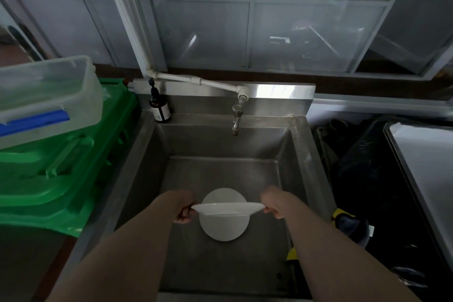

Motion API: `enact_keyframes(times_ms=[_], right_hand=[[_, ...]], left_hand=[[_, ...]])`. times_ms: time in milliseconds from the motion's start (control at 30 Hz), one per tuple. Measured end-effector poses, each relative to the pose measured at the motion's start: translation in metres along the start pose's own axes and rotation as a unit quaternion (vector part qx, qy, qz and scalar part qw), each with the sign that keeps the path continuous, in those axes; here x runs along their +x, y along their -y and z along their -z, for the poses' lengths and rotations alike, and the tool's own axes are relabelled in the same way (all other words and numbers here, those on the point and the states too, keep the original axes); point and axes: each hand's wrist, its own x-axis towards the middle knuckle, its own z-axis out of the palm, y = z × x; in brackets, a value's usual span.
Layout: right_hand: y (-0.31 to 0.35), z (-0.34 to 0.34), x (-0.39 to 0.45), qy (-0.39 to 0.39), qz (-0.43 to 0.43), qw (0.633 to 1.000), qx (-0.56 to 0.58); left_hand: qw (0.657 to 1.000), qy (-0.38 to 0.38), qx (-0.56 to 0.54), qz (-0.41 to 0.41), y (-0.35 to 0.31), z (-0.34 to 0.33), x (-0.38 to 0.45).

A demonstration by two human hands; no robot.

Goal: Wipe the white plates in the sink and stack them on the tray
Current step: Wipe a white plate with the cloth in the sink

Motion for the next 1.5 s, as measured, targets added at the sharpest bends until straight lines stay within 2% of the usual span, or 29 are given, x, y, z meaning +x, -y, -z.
enact_keyframes(times_ms=[133,233,333,433,500,633,733,933,1100,1233,1367,1500], right_hand=[[-0.01,-0.012,0.005,-0.049,-0.025,0.995,0.08],[-0.014,-0.01,0.001,-0.07,-0.028,0.989,0.124],[-0.018,-0.006,-0.006,-0.119,-0.015,0.986,0.116],[-0.027,-0.008,-0.007,-0.175,-0.01,0.983,0.046],[-0.032,-0.008,-0.011,-0.198,-0.008,0.979,0.054],[-0.04,-0.008,-0.026,-0.235,0.019,0.958,0.164],[-0.046,-0.014,-0.029,-0.255,0.026,0.934,0.248],[-0.057,-0.027,-0.036,-0.222,0.039,0.905,0.36],[-0.064,-0.032,-0.042,-0.211,0.055,0.887,0.407],[-0.072,-0.026,-0.048,-0.176,0.081,0.895,0.402],[-0.085,-0.019,-0.05,-0.124,0.087,0.92,0.361],[-0.109,-0.013,-0.043,-0.212,0.104,0.965,0.11]], left_hand=[[0.999,-0.006,0.012,-0.052,-0.001,-0.001,-0.012],[0.995,-0.009,-0.031,-0.095,-0.002,-0.005,-0.016],[0.989,-0.045,-0.042,-0.136,-0.002,-0.014,-0.019],[0.974,-0.09,0.001,-0.206,0.002,-0.025,-0.022],[0.967,-0.091,-0.018,-0.237,0.007,-0.032,-0.022],[0.952,-0.022,-0.191,-0.236,0.018,-0.042,-0.03],[0.912,0.054,-0.323,-0.247,0.026,-0.047,-0.046],[0.848,0.216,-0.386,-0.293,0.043,-0.044,-0.06],[0.816,0.239,-0.421,-0.316,0.053,-0.047,-0.07],[0.803,0.231,-0.447,-0.319,0.06,-0.054,-0.081],[0.805,0.211,-0.452,-0.322,0.069,-0.058,-0.081],[0.81,0.191,-0.46,-0.309,0.079,-0.058,-0.079]])
